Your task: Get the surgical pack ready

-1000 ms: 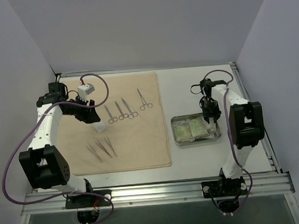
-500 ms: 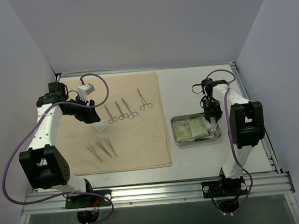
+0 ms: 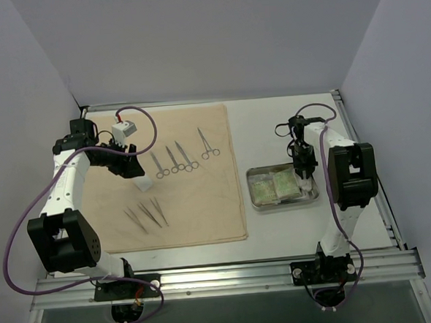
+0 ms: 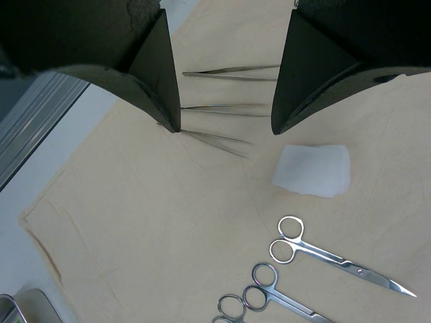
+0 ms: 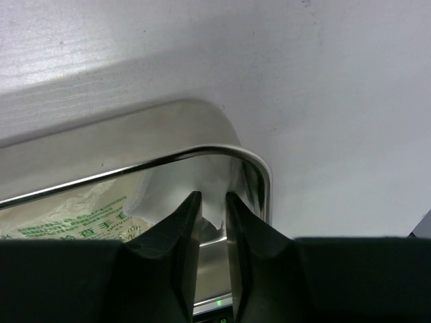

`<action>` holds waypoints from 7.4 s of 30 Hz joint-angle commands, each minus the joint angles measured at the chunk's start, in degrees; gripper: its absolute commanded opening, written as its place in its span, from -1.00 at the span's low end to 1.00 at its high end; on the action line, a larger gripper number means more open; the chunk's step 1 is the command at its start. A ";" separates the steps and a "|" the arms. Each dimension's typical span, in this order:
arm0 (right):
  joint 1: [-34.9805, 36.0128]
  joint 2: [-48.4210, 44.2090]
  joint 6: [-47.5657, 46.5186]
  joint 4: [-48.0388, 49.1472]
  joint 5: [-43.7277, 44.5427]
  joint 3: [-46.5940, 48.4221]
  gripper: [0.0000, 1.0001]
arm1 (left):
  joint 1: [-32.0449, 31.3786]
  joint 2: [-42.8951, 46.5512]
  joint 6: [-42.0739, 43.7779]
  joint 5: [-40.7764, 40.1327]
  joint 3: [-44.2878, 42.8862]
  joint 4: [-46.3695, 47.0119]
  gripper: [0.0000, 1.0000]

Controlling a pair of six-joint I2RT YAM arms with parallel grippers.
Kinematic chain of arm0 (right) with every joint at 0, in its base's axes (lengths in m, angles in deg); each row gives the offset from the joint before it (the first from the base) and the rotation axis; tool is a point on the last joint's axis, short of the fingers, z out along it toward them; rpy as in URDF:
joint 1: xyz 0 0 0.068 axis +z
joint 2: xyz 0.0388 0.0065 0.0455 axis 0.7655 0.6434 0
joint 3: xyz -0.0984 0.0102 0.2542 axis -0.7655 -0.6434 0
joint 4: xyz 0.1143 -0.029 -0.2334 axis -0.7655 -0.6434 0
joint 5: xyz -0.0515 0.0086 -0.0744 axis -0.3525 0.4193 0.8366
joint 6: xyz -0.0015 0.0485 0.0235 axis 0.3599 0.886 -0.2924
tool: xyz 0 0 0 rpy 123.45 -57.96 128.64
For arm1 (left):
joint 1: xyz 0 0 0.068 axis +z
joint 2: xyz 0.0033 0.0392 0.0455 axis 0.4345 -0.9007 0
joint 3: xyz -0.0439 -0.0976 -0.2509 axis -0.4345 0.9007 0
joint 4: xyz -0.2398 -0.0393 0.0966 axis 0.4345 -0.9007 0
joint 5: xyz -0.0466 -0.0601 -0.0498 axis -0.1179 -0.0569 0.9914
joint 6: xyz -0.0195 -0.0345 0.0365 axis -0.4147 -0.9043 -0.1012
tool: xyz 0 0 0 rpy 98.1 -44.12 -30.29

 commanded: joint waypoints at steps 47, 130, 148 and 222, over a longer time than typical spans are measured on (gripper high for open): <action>1.66 -3.32 6.22 2.70 6.51 -4.75 -1.00 | 0.12 1.53 1.20 1.24 -0.51 0.12 0.30; 5.70 -12.20 4.90 -1.08 7.74 -0.01 -0.74 | -3.22 -23.96 -16.47 -21.61 -1.04 18.32 -0.07; 5.79 -12.55 4.64 -2.13 7.74 1.14 -0.74 | -3.14 -22.03 -11.81 -20.21 0.19 13.39 -0.42; 20.23 -23.53 9.21 22.07 -32.33 -4.40 -1.00 | -18.26 1.09 -12.95 -8.60 -14.75 0.03 0.88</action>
